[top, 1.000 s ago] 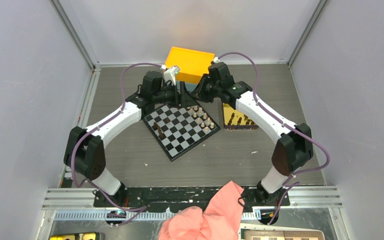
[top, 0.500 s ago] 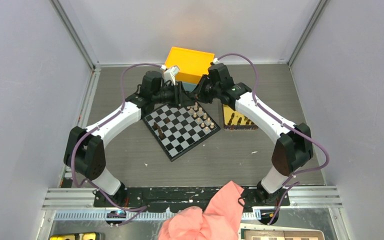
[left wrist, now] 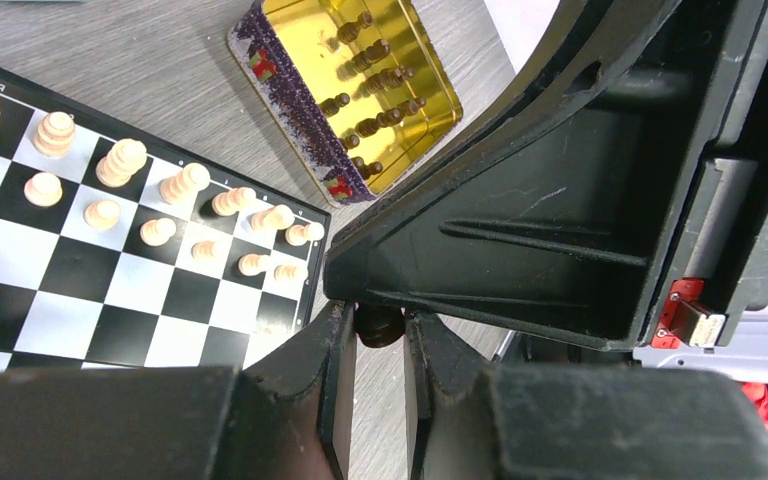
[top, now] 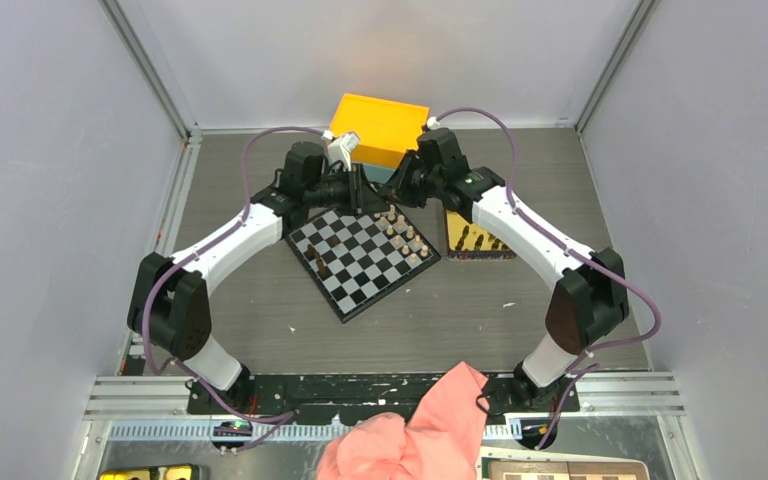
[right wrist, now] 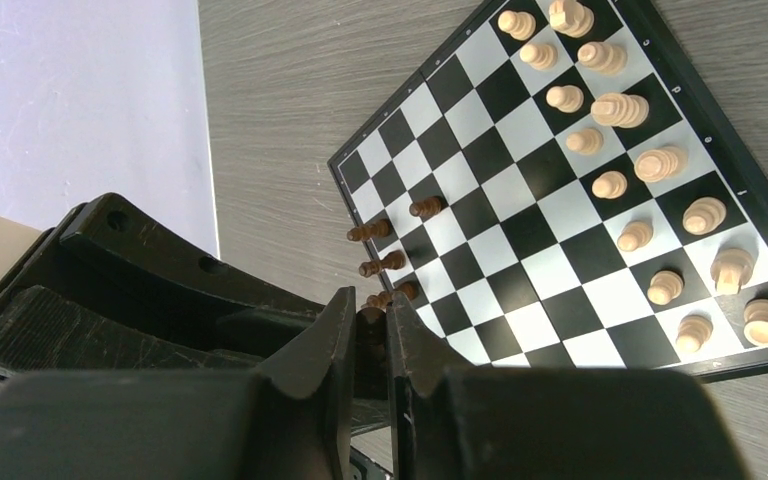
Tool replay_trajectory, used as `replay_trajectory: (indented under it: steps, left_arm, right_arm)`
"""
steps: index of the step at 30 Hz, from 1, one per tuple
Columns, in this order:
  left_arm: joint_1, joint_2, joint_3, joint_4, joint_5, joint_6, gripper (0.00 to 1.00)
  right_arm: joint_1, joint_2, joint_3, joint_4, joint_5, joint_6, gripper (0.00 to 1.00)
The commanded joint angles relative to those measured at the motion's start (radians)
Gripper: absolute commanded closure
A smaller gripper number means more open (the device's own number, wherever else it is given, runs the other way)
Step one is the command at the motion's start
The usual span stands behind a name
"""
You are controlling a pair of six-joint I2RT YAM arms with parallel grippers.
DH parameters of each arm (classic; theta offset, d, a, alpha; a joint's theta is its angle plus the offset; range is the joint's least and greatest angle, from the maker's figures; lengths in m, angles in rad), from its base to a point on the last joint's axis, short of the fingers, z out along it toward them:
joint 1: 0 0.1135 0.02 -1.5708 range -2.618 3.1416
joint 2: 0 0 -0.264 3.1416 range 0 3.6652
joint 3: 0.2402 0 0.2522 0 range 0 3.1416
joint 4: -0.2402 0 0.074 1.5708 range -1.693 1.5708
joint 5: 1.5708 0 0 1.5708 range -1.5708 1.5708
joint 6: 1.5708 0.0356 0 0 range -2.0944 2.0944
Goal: Set up the chess pieces on the board
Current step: Place the chess piece on the chessboard.
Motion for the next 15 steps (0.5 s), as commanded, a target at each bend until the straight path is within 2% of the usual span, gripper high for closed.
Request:
replay_trajectory:
  steps: [1,4,6,15]
  left_arm:
    - [-0.006,-0.023,0.033,0.026,0.04,0.068,1.0]
    - [-0.006,-0.02,0.057,-0.043,0.063,0.137,1.0]
    - [-0.006,-0.017,0.071,-0.089,0.083,0.181,1.0]
    - [-0.006,-0.012,0.13,-0.31,0.167,0.406,1.0]
  right_arm:
    - [0.018,-0.064,-0.01,0.009,-0.043,-0.01,0.84]
    - [0.019,-0.075,-0.006,-0.008,-0.042,-0.028,0.71]
    - [0.017,-0.082,-0.004,-0.021,-0.039,-0.038,0.67]
    - [-0.021,-0.131,0.002,-0.103,-0.053,-0.069,0.61]
